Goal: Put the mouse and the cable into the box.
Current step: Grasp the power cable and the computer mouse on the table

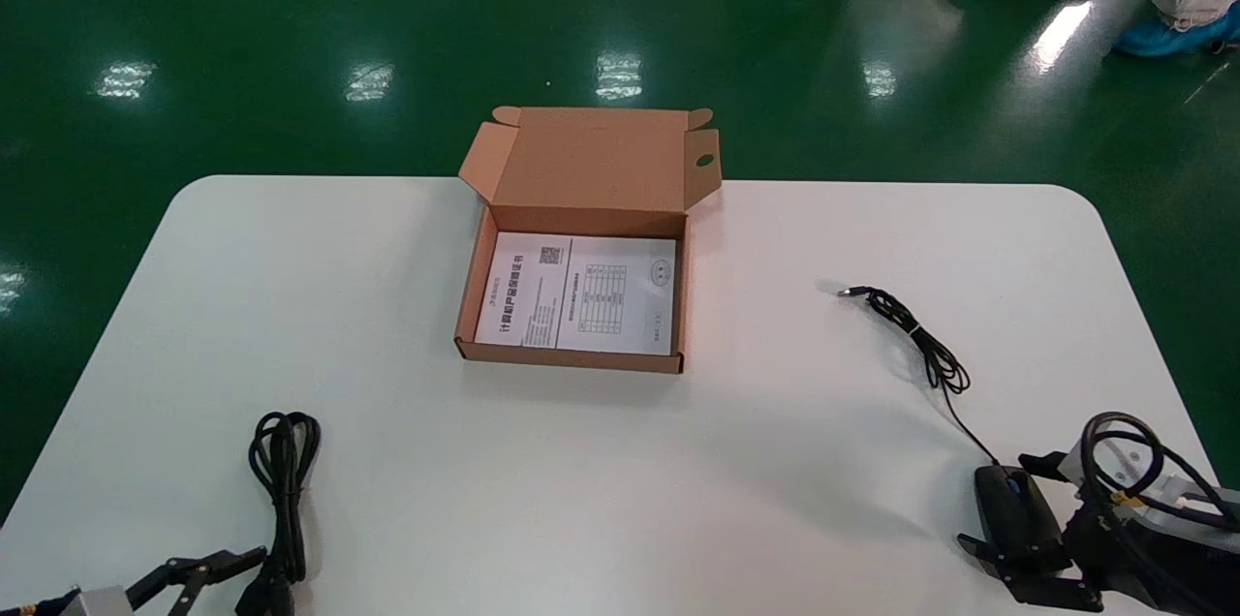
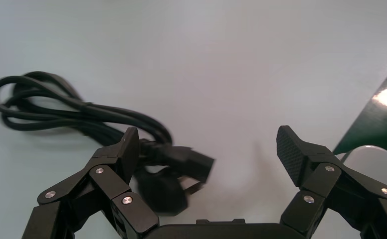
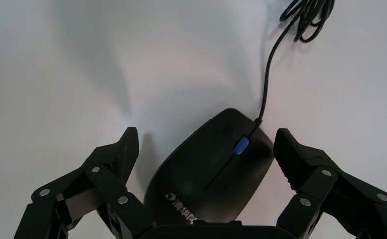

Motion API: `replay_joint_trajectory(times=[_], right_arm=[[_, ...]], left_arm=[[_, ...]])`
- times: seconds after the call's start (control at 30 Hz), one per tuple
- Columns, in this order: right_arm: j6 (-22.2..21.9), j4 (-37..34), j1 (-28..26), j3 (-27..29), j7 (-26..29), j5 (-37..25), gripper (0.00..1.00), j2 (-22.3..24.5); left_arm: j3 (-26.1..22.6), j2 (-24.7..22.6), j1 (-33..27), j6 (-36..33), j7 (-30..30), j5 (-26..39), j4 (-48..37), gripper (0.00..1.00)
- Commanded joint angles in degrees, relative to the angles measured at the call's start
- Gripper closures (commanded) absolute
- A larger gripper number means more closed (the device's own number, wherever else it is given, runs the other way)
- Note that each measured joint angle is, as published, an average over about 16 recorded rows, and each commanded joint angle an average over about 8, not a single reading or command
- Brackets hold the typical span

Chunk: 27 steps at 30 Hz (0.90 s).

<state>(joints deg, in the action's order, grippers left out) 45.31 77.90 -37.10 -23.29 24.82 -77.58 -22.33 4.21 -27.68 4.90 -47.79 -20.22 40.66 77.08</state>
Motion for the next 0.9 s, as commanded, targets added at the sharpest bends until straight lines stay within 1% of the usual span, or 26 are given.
replay_joint_trajectory(times=[0.03,0.27,0.47,0.67,0.9], right_arm=[[0.0,0.0,-0.1,-0.1,0.3,-0.3,0.0,0.0],[-0.3,0.0,0.5,-0.4,0.8,-0.9,0.0,0.4],[-0.6,0.0,1.2,-0.5,1.2,-1.1,0.0,1.0],[-1.1,0.0,1.6,-0.5,1.4,-1.2,0.0,1.2],[-1.4,0.1,1.9,-0.5,1.6,-1.3,0.0,1.3]], left_arm=[[-0.5,-0.7,-0.2,0.1,-0.1,0.2,0.2,0.0],[-2.2,-1.8,-1.6,0.7,-0.1,1.4,0.2,0.0],[-2.9,-2.5,-1.9,3.2,-0.8,3.1,0.2,0.0],[-1.6,-3.5,-1.5,6.6,-2.2,3.7,0.3,0.0],[1.1,-4.7,-0.7,8.0,-4.3,2.6,0.4,0.0]])
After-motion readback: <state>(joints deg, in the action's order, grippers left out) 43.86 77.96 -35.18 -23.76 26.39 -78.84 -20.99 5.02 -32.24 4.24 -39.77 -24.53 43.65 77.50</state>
